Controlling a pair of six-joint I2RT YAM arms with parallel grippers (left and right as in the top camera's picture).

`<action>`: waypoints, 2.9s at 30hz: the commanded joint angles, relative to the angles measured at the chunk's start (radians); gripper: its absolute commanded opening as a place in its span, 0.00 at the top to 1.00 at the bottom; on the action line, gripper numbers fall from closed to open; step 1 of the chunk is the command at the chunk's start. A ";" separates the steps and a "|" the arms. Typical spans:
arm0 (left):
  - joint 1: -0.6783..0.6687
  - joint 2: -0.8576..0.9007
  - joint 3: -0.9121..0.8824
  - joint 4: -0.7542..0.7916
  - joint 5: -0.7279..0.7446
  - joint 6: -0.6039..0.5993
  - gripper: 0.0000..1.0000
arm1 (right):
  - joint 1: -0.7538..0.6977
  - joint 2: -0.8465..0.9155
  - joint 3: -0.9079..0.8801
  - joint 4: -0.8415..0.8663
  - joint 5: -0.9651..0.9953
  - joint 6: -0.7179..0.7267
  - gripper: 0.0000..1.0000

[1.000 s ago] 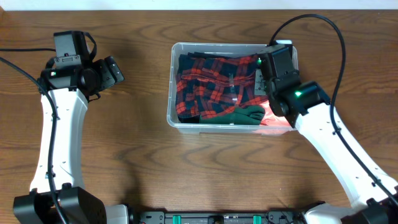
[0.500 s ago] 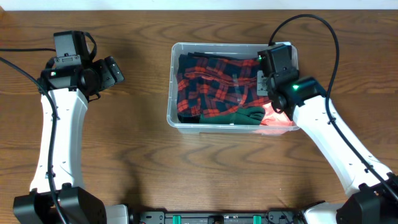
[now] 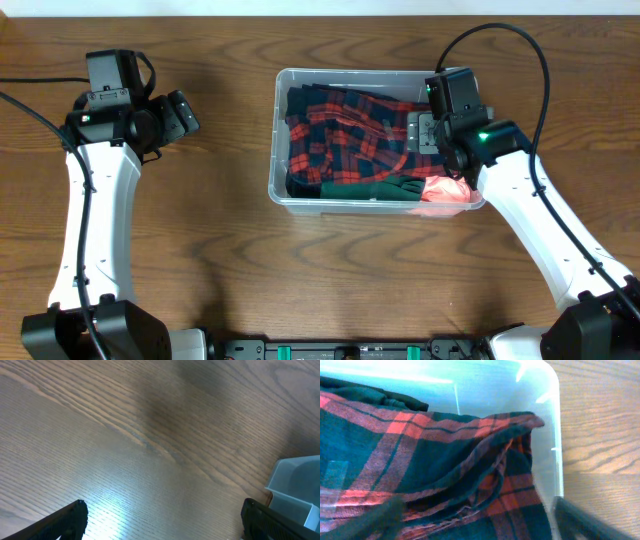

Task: Pack container
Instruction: 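Press the plaid shirt down into the bin with the right gripper, then push the plaid shirt down along the bin's middle with the right gripper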

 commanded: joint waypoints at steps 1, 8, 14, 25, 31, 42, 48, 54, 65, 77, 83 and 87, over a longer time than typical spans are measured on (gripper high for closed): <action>0.003 -0.007 0.004 -0.002 -0.015 -0.002 0.02 | -0.006 0.010 -0.003 -0.004 -0.005 -0.023 0.01; 0.003 -0.007 0.004 -0.002 -0.015 -0.002 0.02 | -0.006 0.010 -0.003 0.069 -0.023 -0.185 0.01; 0.003 -0.007 0.004 -0.002 -0.015 -0.002 0.02 | 0.010 0.010 -0.003 0.134 -0.402 -0.287 0.01; 0.003 -0.007 0.004 -0.002 -0.015 -0.002 0.02 | 0.063 0.023 -0.003 0.212 -0.541 -0.307 0.95; 0.003 -0.007 0.004 -0.001 -0.015 -0.002 0.02 | 0.098 0.093 -0.003 0.203 -0.549 -0.307 0.99; 0.003 -0.007 0.004 -0.002 -0.015 -0.002 0.02 | 0.182 0.291 -0.003 0.196 -0.548 -0.367 0.99; 0.003 -0.007 0.004 -0.002 -0.015 -0.002 0.02 | 0.180 0.292 -0.002 0.201 -0.548 -0.367 0.99; 0.003 -0.007 0.004 -0.002 -0.015 -0.002 0.02 | 0.180 0.220 0.014 0.192 -0.549 -0.367 0.99; 0.003 -0.007 0.004 -0.002 -0.015 -0.002 0.02 | 0.180 0.028 0.014 0.106 -0.543 -0.367 0.97; 0.003 -0.007 0.004 -0.002 -0.015 -0.002 0.02 | 0.179 0.023 0.011 -0.073 -0.322 -0.366 0.94; 0.003 -0.007 0.004 -0.002 -0.015 -0.002 0.02 | 0.179 0.062 0.010 -0.064 -0.301 -0.367 0.89; 0.003 -0.007 0.004 -0.002 -0.015 -0.002 0.02 | 0.179 0.107 0.010 -0.054 -0.301 -0.367 0.87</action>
